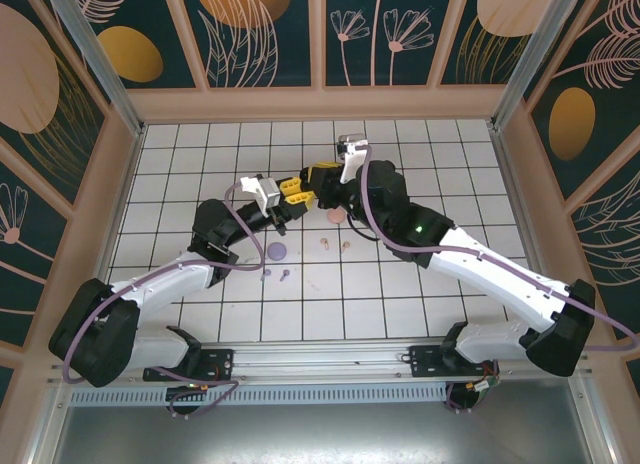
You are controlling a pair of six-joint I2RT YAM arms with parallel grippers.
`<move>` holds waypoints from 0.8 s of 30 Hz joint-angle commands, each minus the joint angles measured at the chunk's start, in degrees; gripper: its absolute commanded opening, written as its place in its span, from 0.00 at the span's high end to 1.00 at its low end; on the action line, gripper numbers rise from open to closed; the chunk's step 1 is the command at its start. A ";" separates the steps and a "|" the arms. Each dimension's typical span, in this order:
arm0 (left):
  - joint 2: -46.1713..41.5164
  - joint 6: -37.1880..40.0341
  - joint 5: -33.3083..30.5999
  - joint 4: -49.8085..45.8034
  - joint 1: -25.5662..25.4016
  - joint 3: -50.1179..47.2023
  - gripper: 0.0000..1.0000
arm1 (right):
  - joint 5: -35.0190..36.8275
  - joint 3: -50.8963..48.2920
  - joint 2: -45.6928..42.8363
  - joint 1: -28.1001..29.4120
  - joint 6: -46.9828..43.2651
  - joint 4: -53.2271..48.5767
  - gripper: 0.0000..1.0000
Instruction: Insert the wireless bluetooth earbuds into the charging case
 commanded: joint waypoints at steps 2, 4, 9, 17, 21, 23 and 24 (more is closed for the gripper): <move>-0.76 -0.32 0.02 6.33 -0.37 1.23 1.00 | 0.71 -1.13 1.84 0.93 3.45 -6.92 0.86; -0.82 -0.37 0.07 6.36 -0.33 1.23 1.00 | 1.48 -0.74 1.91 0.87 4.93 -7.49 0.85; -0.70 -0.68 1.04 6.58 -0.36 1.23 1.00 | 1.28 0.27 2.41 0.92 7.54 -7.87 0.80; -0.28 -1.55 2.32 7.44 -0.42 0.74 1.00 | 1.55 3.04 3.66 0.85 10.61 -9.02 0.68; -0.07 -1.73 2.32 7.77 -0.50 0.46 1.00 | 2.57 4.71 3.28 0.67 11.03 -9.93 0.55; -0.04 -1.73 2.11 7.78 -0.47 0.27 1.00 | 2.95 5.78 2.67 0.33 11.24 -10.25 0.50; 0.09 -1.79 2.03 7.66 -0.51 0.26 1.00 | 2.87 6.20 2.24 0.09 11.13 -10.20 0.47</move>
